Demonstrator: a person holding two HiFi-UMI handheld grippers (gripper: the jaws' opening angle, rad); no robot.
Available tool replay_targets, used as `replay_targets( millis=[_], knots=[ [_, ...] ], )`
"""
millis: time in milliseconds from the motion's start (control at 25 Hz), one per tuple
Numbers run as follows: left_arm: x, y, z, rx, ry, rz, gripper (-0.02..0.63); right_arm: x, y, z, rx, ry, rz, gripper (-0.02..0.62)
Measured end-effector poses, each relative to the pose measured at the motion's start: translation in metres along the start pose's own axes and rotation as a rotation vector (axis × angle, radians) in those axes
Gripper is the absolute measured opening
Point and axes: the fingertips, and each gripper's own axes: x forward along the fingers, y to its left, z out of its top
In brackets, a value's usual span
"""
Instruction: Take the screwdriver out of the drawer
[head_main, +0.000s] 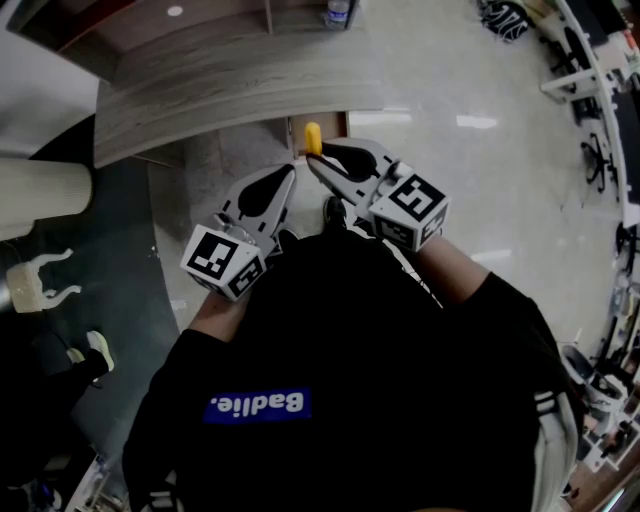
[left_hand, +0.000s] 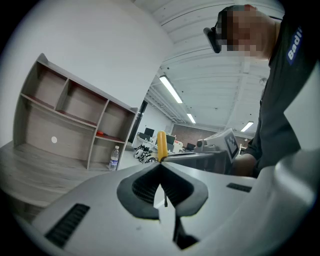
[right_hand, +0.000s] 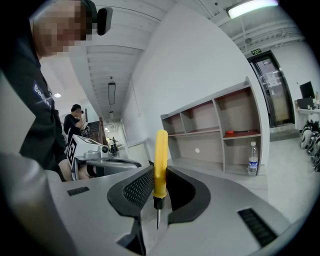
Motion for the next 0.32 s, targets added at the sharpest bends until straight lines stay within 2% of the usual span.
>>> replay_targets(
  millis=[320],
  knots=[
    [-0.0012, 0.0004, -0.0006, 0.001, 0.001, 0.006, -0.005, 0.0019, 0.0005, -0.0005, -0.021, 0.002, 0.007, 0.097]
  ],
)
